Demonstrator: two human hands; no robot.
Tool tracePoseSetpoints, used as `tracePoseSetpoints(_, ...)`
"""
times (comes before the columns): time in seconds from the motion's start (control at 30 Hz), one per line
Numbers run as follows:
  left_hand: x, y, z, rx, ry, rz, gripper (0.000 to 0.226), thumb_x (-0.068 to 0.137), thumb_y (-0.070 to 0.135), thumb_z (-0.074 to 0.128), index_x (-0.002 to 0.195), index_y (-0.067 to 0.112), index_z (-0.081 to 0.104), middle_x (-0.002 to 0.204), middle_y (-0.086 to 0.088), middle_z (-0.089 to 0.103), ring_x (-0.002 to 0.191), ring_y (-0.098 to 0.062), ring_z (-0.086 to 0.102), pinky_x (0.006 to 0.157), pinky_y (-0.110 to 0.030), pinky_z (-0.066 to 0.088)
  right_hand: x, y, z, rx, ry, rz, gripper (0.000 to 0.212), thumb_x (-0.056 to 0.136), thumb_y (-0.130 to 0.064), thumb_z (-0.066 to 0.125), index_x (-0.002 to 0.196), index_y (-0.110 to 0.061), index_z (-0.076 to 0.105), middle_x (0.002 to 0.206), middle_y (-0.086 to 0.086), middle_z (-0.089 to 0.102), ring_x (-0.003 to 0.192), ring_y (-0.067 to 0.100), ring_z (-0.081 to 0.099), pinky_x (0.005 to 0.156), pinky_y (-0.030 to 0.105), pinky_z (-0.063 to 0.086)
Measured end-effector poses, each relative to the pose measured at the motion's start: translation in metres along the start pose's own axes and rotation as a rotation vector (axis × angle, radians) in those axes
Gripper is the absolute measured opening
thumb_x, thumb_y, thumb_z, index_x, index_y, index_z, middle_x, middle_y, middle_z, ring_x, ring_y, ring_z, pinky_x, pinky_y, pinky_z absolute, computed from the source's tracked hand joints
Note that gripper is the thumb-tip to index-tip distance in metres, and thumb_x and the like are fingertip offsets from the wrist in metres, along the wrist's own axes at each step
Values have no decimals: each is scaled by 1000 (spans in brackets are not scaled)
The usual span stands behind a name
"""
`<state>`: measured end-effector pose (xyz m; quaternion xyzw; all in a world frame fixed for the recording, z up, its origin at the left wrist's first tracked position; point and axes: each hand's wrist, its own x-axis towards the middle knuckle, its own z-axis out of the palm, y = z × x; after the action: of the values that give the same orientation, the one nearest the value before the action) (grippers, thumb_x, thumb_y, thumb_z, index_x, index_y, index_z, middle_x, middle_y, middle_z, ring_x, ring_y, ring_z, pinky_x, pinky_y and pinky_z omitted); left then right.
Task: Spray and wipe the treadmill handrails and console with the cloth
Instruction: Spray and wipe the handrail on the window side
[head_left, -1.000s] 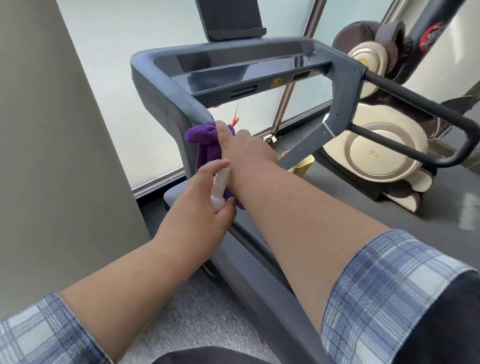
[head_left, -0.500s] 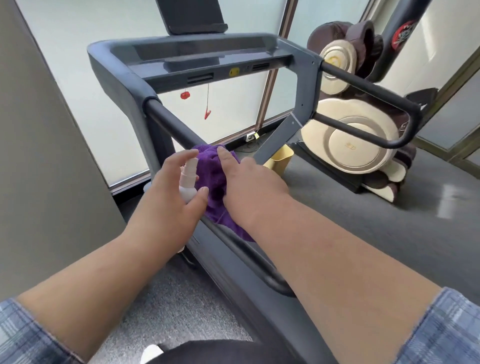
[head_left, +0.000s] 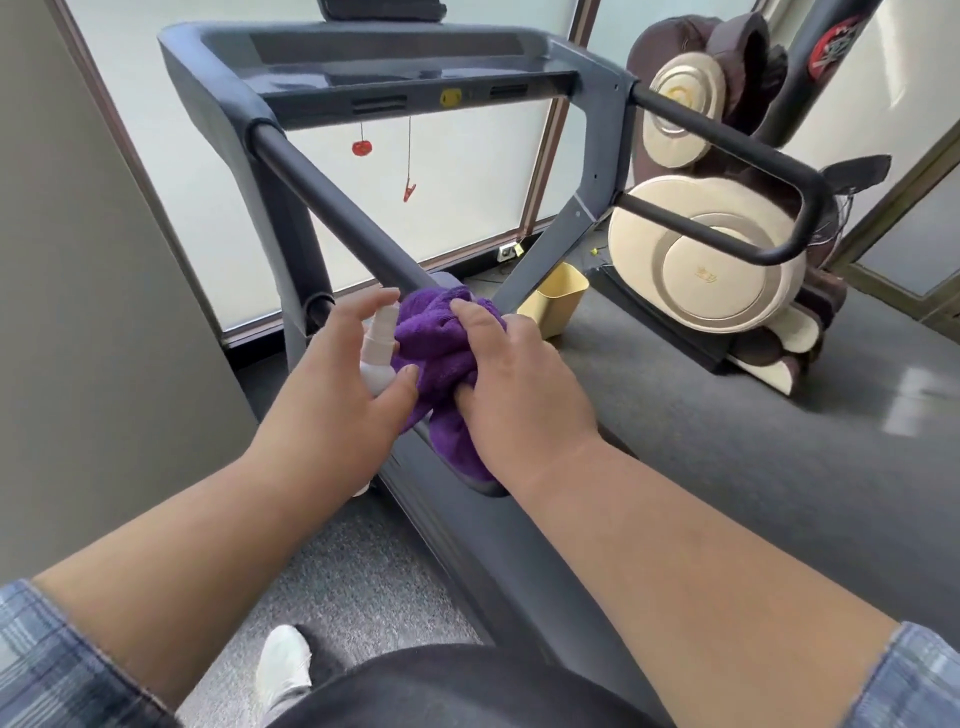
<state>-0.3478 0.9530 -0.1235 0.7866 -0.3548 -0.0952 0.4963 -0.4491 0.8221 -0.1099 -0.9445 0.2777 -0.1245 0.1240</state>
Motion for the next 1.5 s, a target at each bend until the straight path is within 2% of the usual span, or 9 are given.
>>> tracePoseSetpoints(0.1, -10, -2, -5, 12, 2, -9, 53, 89, 27, 62, 127, 54, 37, 89, 22, 60, 74, -8, 61, 65, -18, 48, -8, 4, 7, 137, 71, -2, 58, 91, -23, 57, 144, -40, 39, 134, 6, 44, 116, 29, 49, 95, 44, 46)
tracePoseSetpoints(0.23, -13, -10, -18, 27, -2, -7, 54, 90, 27, 64, 125, 56, 35, 95, 27, 55, 76, -5, 59, 63, -10, 45, -18, 6, 15, 334, 218, 30, 45, 87, -13, 62, 127, -31, 55, 134, -1, 48, 120, 23, 50, 99, 43, 45)
tracePoseSetpoints(0.33, -7, -19, -30, 58, -20, -4, 55, 90, 32, 63, 127, 58, 33, 102, 22, 54, 76, -5, 58, 67, -23, 49, -19, 4, 10, 423, 359, 70, 33, 89, -9, 64, 117, -25, 62, 116, -11, 49, 112, 13, 52, 94, 19, 39)
tracePoseSetpoints(0.47, 10, -39, -49, 68, -74, 16, 53, 90, 34, 61, 126, 59, 31, 101, 17, 55, 73, -5, 58, 51, -11, 45, -10, -18, -11, 405, 543, 118, 32, 87, -6, 62, 115, -23, 63, 113, -6, 57, 101, 3, 50, 83, -3, 29)
tracePoseSetpoints(0.67, 42, -77, -91, 47, -178, 55, 53, 89, 36, 61, 128, 58, 32, 112, 19, 55, 87, 1, 59, 72, -21, 45, 6, -87, -14, 506, 638, 152, 53, 84, 2, 62, 101, -47, 51, 102, -28, 57, 99, -17, 51, 86, 0, 33)
tracePoseSetpoints(0.93, 78, -132, -132, 40, -400, 137, 55, 89, 34, 63, 126, 61, 32, 118, 18, 53, 93, 3, 57, 76, -19, 44, 1, -143, 53, 609, 631, 422, 44, 89, -1, 67, 95, -44, 56, 96, -45, 58, 95, -21, 54, 81, -2, 33)
tracePoseSetpoints(1.23, 98, -145, -145, 17, -543, 181, 56, 88, 35, 63, 126, 61, 32, 123, 16, 54, 102, 1, 57, 84, -26, 46, -30, -169, 89, 809, 569, 719, 35, 90, 2, 65, 96, -32, 65, 94, -27, 69, 84, -8, 64, 72, 7, 45)
tracePoseSetpoints(1.37, 118, -113, -145, 44, -506, 307, 57, 88, 36, 62, 122, 67, 28, 123, 18, 54, 95, -2, 56, 77, -28, 43, -32, -175, 75, 791, 620, 675, 43, 89, 2, 68, 93, -40, 66, 101, -28, 69, 91, -6, 65, 76, 7, 45)
tracePoseSetpoints(1.5, 155, -75, -143, 149, -438, 432, 54, 91, 35, 58, 132, 54, 29, 121, 13, 49, 90, -8, 51, 73, -29, 38, -27, -167, 52, 621, 715, 570, 59, 85, 4, 70, 98, -53, 63, 107, -25, 68, 100, -2, 64, 84, 9, 45)
